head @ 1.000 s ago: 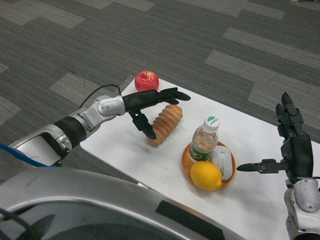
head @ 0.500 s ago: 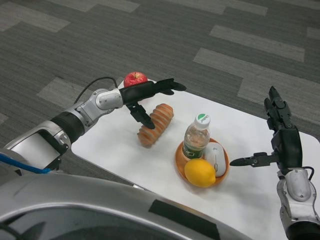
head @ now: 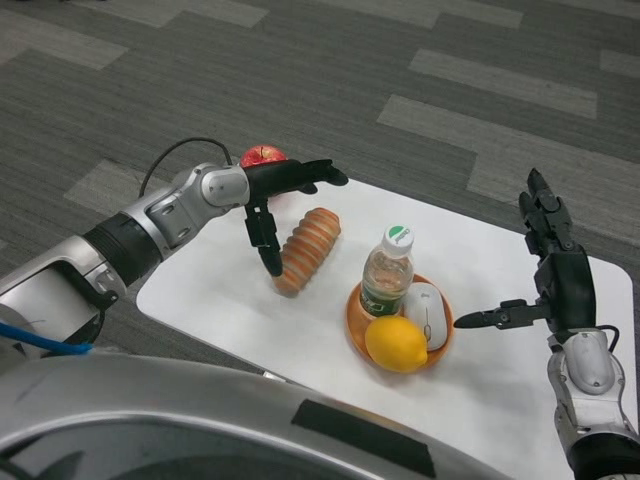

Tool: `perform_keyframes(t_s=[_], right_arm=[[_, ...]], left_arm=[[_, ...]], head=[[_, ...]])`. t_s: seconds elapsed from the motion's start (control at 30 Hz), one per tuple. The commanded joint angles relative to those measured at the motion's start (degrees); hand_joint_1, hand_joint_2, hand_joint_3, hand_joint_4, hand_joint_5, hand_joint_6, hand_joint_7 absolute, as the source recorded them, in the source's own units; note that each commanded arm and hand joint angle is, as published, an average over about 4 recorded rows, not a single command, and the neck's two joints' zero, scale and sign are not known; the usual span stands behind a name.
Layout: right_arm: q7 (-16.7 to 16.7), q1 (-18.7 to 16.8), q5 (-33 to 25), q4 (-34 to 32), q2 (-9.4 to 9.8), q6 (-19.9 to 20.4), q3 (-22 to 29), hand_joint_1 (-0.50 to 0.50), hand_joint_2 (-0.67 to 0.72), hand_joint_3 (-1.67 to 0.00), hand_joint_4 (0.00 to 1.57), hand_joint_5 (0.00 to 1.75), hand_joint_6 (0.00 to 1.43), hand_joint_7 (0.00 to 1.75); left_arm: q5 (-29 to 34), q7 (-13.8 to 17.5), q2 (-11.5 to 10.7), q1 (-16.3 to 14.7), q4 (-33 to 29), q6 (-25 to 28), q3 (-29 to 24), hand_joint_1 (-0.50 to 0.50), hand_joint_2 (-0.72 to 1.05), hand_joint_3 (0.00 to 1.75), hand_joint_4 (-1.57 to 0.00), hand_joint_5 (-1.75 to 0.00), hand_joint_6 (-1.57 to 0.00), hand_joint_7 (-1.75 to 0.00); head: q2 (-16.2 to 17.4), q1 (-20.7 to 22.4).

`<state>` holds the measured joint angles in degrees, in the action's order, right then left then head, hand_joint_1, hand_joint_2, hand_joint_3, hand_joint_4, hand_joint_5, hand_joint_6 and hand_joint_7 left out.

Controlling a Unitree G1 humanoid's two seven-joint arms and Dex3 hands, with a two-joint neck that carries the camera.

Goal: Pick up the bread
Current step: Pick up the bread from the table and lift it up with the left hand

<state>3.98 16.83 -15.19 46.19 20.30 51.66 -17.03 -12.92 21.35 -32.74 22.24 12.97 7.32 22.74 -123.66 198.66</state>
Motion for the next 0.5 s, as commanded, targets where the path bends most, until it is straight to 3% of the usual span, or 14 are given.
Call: perform_keyframes(t_s=[0.03, 0.23, 0.5], right_arm=[[-0.2, 0.6, -0.5, 0.3, -0.08, 0.2, 0.3, -0.17, 0.09, 0.0, 0.0, 0.0, 0.0, 0.0], [-0.2, 0.6, -0.5, 0.3, -0.08, 0.2, 0.3, -0.17, 0.09, 0.0, 0.0, 0.0, 0.0, 0.0], [-0.3, 0.7, -0.5, 0.9, -0.19, 0.2, 0.1, -0.17, 0.09, 0.0, 0.0, 0.0, 0.0, 0.0]], left_arm=[[-1.4, 0.6, -1.3, 1.7, -3.1, 5.6, 3.0, -0.32, -0.39, 0.09, 0.0, -0.72, 0.0, -0.49], [-2.0, 1.1, -1.7, 3.8, -5.0, 11.5, 7.3, -0.38, -0.55, 0.04, 0.0, -0.72, 0.0, -0.49], [-4.7, 1.2, -1.6, 9.4, -4.3, 17.7, 15.4, -0.37, -0.55, 0.09, 0.0, -0.77, 0.0, -0.49]], head=[[0.0, -0.2], [0.1, -0.8], [0.2, -1.7]])
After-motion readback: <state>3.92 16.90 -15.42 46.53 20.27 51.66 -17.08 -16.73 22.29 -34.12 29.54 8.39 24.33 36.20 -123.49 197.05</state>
